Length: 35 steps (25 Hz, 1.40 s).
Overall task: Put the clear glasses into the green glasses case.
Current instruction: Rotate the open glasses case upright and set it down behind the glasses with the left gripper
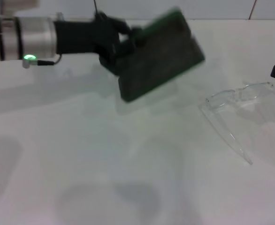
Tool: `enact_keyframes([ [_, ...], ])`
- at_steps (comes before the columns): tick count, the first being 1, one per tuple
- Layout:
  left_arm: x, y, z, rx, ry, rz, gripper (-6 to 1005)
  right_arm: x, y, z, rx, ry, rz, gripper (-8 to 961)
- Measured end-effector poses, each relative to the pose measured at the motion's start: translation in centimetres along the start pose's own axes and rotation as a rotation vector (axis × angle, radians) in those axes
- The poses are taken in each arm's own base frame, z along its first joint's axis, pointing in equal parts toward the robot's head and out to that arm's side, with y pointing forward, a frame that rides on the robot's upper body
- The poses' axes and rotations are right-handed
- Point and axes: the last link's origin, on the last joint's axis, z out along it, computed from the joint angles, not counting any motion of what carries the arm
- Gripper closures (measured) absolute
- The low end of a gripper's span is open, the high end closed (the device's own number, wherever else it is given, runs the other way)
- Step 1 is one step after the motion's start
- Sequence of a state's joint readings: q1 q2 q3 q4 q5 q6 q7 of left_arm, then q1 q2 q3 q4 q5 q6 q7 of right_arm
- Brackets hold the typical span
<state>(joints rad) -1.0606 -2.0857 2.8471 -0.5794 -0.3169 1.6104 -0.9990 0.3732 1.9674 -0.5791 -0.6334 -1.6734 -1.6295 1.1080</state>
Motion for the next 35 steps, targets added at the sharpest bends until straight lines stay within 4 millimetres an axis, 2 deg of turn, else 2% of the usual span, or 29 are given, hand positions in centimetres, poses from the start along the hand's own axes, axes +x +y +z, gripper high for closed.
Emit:
enact_keyframes([
  [5,-0.1,-1.0,-3.6,0.165,0.196,-0.044,793,-0.2,-0.1,0.2,-0.009,-0.002,-0.006,142],
  [7,-0.5,-1.1,-4.3,0.186,0.197,-0.051,793,-0.4,-0.1,0.3,-0.016,-0.005,-0.01,142],
  [10,-1.1,-1.2,-4.7,0.197,0.163,-0.053,794,-0.6,-0.2,0.5,-0.021,-0.005,-0.02,141],
  [11,-2.2,-1.3,-4.9,0.184,0.064,-0.054,794,-0.7,-0.3,0.5,-0.023,-0.005,-0.024,141],
  [15,-2.7,-1.6,-5.0,0.145,-0.076,-0.046,794,-1.1,-0.6,0.8,-0.029,-0.003,-0.034,141],
  [18,-2.3,-1.7,-4.1,0.096,-0.195,-0.023,794,-1.2,-0.8,1.0,-0.027,-0.004,-0.038,142],
  [24,-0.7,-1.5,-1.1,-0.046,-0.403,0.051,795,-1.2,-0.8,1.3,-0.014,-0.012,-0.028,142],
  [31,1.2,-1.7,1.7,-0.121,-0.467,0.127,795,-0.5,-0.6,0.5,0.024,-0.017,-0.005,144],
  [35,1.1,-1.5,4.2,-0.127,-0.468,0.171,796,-0.4,-0.6,-0.3,0.048,-0.038,0.007,144],
])
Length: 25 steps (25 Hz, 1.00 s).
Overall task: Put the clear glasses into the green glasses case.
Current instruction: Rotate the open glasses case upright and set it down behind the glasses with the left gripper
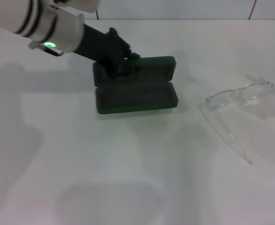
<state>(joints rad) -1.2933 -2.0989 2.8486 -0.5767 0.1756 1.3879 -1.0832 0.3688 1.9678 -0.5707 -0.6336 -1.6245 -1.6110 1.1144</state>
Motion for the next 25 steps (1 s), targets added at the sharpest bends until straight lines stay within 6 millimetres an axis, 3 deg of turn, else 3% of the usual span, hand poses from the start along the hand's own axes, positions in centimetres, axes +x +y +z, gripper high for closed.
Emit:
enact_keyframes([
  [10,0.5,0.4,4.1,0.059,0.029,0.027,796,0.1,-0.1,-1.7,0.042,-0.016,0.02,146],
  [25,0.4,1.2,5.0,0.062,0.078,-0.006,797,-0.4,-0.5,-1.6,0.038,-0.017,0.005,154],
])
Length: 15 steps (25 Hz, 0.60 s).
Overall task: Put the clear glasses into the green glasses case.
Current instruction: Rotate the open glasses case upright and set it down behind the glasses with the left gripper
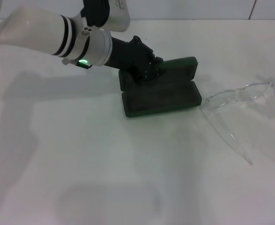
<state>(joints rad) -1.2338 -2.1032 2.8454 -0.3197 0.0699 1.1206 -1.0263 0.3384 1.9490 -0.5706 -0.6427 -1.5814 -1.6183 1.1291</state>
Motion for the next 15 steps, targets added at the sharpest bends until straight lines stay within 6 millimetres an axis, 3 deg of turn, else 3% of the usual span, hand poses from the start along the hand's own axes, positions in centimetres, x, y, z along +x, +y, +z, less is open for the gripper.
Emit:
enact_keyframes([
  [15,-0.31,0.14,0.23,0.002,-0.012,0.046,794,-0.07,-0.03,0.0,-0.002,0.0,-0.003,161],
])
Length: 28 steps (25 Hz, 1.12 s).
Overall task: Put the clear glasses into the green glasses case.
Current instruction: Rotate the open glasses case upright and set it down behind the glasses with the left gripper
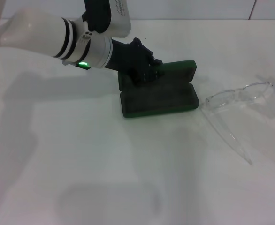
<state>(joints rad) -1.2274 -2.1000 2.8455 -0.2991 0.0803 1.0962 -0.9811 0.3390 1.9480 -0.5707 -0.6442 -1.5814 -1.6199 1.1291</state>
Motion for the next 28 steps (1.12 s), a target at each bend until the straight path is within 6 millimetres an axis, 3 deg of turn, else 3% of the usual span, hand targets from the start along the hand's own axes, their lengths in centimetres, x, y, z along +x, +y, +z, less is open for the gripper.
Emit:
enact_keyframes([
  [18,0.3,1.0,0.6,-0.05,0.016,0.039,751,0.1,0.0,-0.2,0.002,0.002,0.002,170],
  [28,0.6,1.3,0.4,-0.084,0.027,0.048,592,0.2,0.3,-0.3,-0.003,-0.001,0.006,175],
])
